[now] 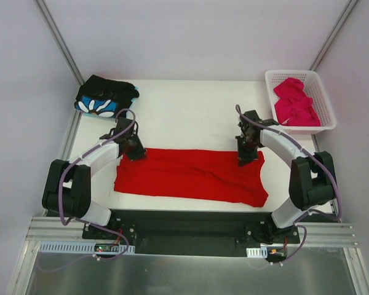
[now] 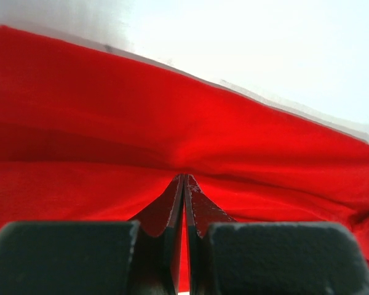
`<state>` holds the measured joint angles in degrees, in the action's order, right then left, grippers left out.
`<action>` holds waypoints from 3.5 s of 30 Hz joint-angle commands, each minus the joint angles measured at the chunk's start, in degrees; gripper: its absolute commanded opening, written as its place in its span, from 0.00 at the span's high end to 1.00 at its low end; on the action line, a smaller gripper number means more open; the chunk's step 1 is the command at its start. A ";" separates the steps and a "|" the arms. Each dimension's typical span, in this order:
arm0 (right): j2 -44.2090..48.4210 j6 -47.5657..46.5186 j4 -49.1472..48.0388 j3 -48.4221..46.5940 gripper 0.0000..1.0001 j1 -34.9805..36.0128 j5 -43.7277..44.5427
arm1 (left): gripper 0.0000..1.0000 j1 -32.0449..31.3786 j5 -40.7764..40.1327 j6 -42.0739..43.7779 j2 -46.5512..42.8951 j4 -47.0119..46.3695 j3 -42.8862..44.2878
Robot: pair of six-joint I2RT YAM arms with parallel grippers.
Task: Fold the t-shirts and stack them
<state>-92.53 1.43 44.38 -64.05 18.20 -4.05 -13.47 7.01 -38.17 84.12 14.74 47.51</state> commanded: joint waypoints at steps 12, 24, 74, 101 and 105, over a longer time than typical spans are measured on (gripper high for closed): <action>5.96 -1.08 1.94 2.62 0.86 -0.27 -0.60 | 0.98 7.23 -1.29 1.08 5.35 -0.77 1.71; 7.01 -0.91 2.20 2.70 0.85 -0.18 -1.92 | 0.99 7.32 0.64 -0.58 10.19 -2.68 1.02; -0.11 -2.66 -3.42 6.48 0.64 -5.89 -7.28 | 0.98 7.50 4.33 -0.94 7.11 -1.91 0.13; 13.25 2.87 5.10 12.81 0.94 16.95 -5.97 | 0.98 7.41 5.04 -1.11 6.15 -1.73 -0.22; 12.55 4.62 5.01 14.39 0.94 22.74 -5.18 | 0.98 7.50 5.03 -1.03 5.97 -1.56 -0.13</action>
<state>-81.10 2.87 47.05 -50.76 36.69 -10.46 -6.26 11.55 -39.86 92.29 11.14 47.94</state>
